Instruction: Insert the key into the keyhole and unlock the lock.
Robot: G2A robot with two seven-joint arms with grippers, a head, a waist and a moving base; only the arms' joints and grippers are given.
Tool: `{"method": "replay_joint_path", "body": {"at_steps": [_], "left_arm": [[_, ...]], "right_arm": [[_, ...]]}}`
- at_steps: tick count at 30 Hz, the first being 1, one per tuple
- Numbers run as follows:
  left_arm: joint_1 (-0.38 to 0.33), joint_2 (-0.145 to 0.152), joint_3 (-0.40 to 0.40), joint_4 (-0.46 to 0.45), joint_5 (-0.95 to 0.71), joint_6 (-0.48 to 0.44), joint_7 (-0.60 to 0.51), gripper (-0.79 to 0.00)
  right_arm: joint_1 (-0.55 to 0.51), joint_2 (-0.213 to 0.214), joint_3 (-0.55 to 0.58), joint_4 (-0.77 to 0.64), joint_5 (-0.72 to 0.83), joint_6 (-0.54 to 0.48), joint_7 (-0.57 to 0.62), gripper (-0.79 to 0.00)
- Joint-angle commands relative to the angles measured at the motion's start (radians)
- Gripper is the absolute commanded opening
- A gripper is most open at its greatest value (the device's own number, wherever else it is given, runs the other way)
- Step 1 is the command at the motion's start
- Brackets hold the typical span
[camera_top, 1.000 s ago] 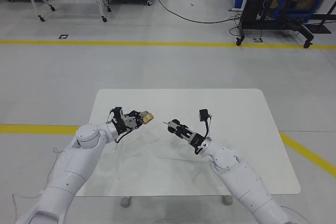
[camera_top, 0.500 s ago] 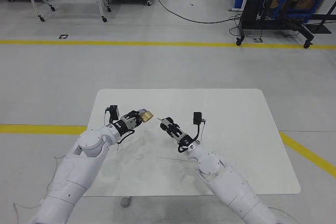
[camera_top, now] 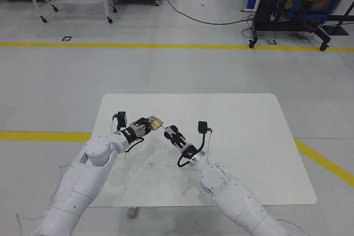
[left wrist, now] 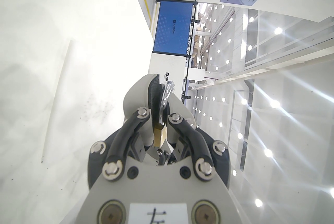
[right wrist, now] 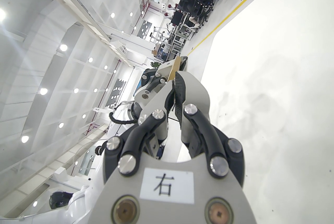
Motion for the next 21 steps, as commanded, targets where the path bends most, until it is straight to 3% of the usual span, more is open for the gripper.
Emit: {"method": "replay_joint_path", "body": {"at_steps": [1,21], "left_arm": [[0.0,-0.001,0.0,0.001,0.002,0.001,-0.002,-0.785],[0.009,-0.011,-0.009,-0.007,0.03,0.001,0.01,-0.785]], "right_arm": [[0.001,-0.003,0.0,0.004,-0.004,0.002,-0.001,-0.785],[-0.014,-0.023,0.024,0.003,-0.023,-0.001,0.001,-0.785]]}}
